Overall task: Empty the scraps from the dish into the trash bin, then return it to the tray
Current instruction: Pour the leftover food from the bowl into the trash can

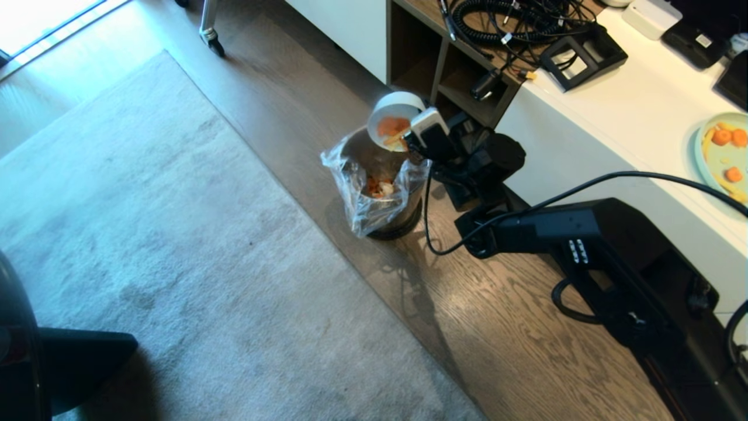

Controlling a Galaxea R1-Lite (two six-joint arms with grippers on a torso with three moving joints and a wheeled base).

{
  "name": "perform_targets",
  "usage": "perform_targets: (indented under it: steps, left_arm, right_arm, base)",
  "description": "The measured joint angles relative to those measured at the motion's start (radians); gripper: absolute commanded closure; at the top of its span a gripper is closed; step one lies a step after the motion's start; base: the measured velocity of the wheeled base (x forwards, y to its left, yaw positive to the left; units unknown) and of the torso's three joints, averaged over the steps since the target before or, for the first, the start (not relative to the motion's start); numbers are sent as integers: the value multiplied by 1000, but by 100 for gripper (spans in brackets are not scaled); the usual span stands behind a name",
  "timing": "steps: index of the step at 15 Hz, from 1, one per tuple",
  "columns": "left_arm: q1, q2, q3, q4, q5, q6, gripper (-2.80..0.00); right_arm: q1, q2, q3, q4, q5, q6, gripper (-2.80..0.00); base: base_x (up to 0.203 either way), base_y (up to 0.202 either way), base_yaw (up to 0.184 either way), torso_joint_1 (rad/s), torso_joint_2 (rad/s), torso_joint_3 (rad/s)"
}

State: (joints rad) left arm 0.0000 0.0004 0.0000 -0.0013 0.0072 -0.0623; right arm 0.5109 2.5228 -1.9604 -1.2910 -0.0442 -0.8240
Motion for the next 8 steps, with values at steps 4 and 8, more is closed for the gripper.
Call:
perform_targets:
  steps: [4,8]
  left_arm:
    - [0,0,0,0,0,0,0]
    - [0,0,0,0,0,0,0]
  right_arm:
    - [10,7,0,-48,95,-58,0]
    - [22,20,0,-101,113,-107,0]
  base:
    - [0,0,0,0,0,0]
    - [0,0,0,0,0,0]
